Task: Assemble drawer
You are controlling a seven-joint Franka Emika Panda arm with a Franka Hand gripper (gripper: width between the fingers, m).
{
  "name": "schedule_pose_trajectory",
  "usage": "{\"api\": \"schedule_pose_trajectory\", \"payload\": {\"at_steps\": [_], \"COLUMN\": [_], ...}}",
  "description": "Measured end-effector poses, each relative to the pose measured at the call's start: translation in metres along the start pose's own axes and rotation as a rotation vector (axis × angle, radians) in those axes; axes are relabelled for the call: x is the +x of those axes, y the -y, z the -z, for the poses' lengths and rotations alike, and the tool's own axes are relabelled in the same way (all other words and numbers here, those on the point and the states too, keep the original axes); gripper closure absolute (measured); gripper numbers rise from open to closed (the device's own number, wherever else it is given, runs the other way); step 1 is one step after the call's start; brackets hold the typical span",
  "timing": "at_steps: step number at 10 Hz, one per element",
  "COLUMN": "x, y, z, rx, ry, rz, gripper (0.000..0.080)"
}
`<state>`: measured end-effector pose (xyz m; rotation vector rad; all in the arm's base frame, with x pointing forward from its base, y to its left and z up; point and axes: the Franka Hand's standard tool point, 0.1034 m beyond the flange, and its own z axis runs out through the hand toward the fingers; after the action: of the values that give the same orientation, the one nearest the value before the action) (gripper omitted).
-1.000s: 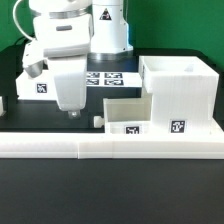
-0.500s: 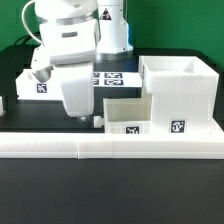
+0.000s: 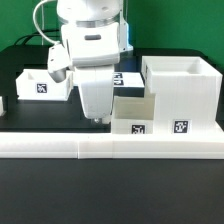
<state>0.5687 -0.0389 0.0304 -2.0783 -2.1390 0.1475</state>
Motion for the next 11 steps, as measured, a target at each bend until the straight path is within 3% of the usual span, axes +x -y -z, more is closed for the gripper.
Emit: {"api": "schedule_pose_trajectory", "payload": {"at_steps": [4,5,7,11], "x": [-0.001,-0.002,0.002,0.018], "y": [-0.002,-0.009,-0.030,-0.032], "z": [0.002,0.006,0.017,0.019], "rx": [0.003,0.013,0.006,0.026], "ry": [-0.001,-0.003,-0.008,0.012], "rz": [-0.001,0.019,0.019,-0.083], "gripper": [0.0150,0.0150,0.0150,0.0150]}}
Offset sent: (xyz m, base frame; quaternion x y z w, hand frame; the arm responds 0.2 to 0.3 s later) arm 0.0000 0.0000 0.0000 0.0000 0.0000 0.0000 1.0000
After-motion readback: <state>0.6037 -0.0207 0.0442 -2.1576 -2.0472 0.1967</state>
